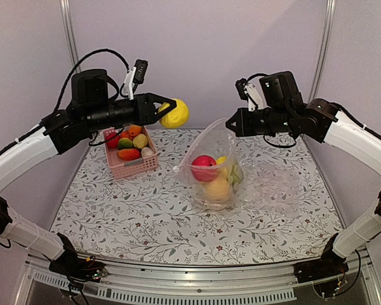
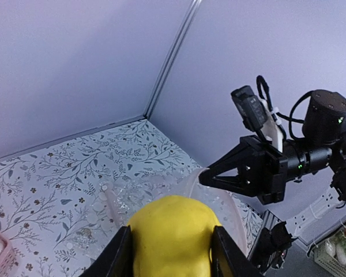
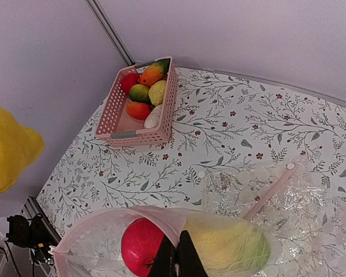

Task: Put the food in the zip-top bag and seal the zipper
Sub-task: Place the fake fruit in the zipper food storage bag.

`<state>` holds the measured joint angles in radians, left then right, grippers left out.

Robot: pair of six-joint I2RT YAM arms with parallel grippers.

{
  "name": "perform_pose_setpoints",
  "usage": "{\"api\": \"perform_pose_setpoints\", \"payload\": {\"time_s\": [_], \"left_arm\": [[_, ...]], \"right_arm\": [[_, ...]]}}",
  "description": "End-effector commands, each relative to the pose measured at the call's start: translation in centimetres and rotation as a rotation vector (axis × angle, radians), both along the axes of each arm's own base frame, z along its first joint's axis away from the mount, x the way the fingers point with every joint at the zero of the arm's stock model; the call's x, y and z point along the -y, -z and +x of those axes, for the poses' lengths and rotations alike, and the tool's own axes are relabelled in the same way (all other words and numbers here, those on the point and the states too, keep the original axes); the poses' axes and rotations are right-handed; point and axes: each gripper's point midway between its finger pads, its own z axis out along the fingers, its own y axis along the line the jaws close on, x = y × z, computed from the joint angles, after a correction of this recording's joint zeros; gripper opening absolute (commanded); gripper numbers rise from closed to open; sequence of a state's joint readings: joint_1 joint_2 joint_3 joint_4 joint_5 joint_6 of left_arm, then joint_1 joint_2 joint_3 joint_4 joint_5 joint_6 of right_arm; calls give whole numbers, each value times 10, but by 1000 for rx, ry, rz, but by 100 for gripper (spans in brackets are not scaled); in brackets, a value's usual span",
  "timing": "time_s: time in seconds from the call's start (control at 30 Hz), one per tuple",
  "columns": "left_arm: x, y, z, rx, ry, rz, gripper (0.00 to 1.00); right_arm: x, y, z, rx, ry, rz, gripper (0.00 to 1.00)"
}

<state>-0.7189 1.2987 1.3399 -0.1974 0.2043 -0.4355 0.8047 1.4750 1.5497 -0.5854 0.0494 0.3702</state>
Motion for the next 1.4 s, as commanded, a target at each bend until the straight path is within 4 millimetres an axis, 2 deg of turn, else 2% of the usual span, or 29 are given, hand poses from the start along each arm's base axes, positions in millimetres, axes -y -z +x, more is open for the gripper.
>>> {"api": "perform_pose_setpoints", "payload": {"time_s": [0.0,0.17,0.27,0.37,0.47,0.67,0.73,1.03,1.17,1.37], "left_arm": [[44,-30,-38,122,178,-13,39],[87,-24,-68,149,342,-6,39],[109,-3,-71,97,395,51,39],[122,19,-65,62,393,127,38],[123,36,-57,47,358,180,38],[110,68,-28,3,194,363,36],[111,74,-27,8,180,405,36],[136,91,-26,23,146,499,37],[147,105,-24,21,136,539,37],[155,117,-14,12,101,554,39]], "right_arm": [[-5,-13,1,8,-12,37,0],[-5,-15,0,9,-13,43,0],[-6,-16,-1,9,-16,51,0],[-7,-17,-1,11,-22,52,0],[-7,-18,-2,12,-22,53,0],[-7,-20,-2,21,-25,56,0],[-9,-20,-2,20,-30,61,0],[-14,-23,-1,26,-34,75,0],[-14,-24,-1,29,-35,77,0],[-13,-23,-3,30,-36,76,0]]}}
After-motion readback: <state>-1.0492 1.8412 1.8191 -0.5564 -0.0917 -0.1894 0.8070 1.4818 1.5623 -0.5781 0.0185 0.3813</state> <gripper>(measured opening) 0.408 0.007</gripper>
